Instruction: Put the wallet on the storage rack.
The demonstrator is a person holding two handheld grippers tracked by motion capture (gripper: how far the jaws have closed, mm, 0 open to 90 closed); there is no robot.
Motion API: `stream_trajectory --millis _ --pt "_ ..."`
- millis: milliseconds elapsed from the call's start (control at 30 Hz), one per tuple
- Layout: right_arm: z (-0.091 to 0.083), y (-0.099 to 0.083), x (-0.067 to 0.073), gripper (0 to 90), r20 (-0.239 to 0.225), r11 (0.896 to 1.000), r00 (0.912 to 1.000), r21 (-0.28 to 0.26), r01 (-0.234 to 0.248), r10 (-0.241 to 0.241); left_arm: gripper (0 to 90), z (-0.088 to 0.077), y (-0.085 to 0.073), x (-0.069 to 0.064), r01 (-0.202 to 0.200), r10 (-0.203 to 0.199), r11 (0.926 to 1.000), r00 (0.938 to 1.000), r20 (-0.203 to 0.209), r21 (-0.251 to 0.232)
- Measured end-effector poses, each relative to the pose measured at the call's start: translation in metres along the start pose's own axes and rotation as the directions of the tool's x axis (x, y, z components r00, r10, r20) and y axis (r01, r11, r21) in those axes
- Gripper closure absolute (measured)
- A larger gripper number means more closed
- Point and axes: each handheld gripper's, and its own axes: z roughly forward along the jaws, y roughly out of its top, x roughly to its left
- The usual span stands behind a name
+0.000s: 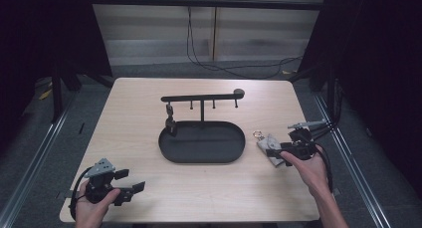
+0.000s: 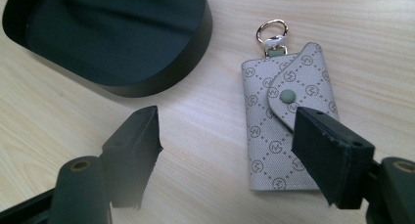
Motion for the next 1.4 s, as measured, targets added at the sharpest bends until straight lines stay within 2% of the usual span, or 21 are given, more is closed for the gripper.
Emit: stream_trajectory --millis 267,567,733,767,900,1000,1200,1267,1400 --pt "0.004 0.013 -0.002 23.7 -0.009 0.998 0.9999 0.064 0.012 -0.011 18.1 -0.002 0.0 0.002 0.008 -0.008 1.0 1.0 0.004 -0.004" --pt "0.014 0.025 -0.006 25.1 0.026 0.988 0.9993 0.152 0.022 -0.026 18.2 -0.003 0.001 0.003 0.006 -0.006 1.0 0.9999 0.009 -0.002" --pt "0.019 0.032 -0.012 22.9 0.045 0.984 0.9983 0.175 0.029 -0.038 18.2 -0.003 0.001 0.002 0.009 -0.009 0.9999 0.9999 0.006 -0.006" --pt "0.02 0.033 -0.013 23.0 0.04 0.982 0.9986 0.185 0.026 -0.034 18.2 -0.003 0.001 0.002 0.006 -0.006 1.0 1.0 0.007 -0.004" --pt "0.025 0.035 -0.015 23.2 0.071 0.969 0.9965 0.246 0.024 -0.043 18.2 -0.003 0.001 0.002 -0.002 0.002 1.0 0.9999 0.012 -0.003" --pt "0.027 0.039 -0.018 23.4 0.08 0.966 0.9959 0.259 0.018 -0.041 18.2 -0.003 0.001 0.001 -0.013 0.013 0.9999 0.9998 0.015 -0.005" --pt "0.041 0.043 -0.023 21.0 0.091 0.946 0.9946 0.324 0.018 -0.05 18.2 -0.003 0.001 0.001 -0.006 0.006 1.0 0.9996 0.029 -0.003" --pt "0.045 0.043 -0.024 20.5 0.088 0.944 0.995 0.329 0.016 -0.047 18.2 -0.002 0.001 0.001 0.0 0.0 1.0 0.9992 0.039 -0.002" --pt "0.051 0.044 -0.025 20.8 0.103 0.934 0.9928 0.356 0.02 -0.06 18.2 -0.003 0.001 0.0 -0.003 0.004 1.0 0.9993 0.038 -0.005"
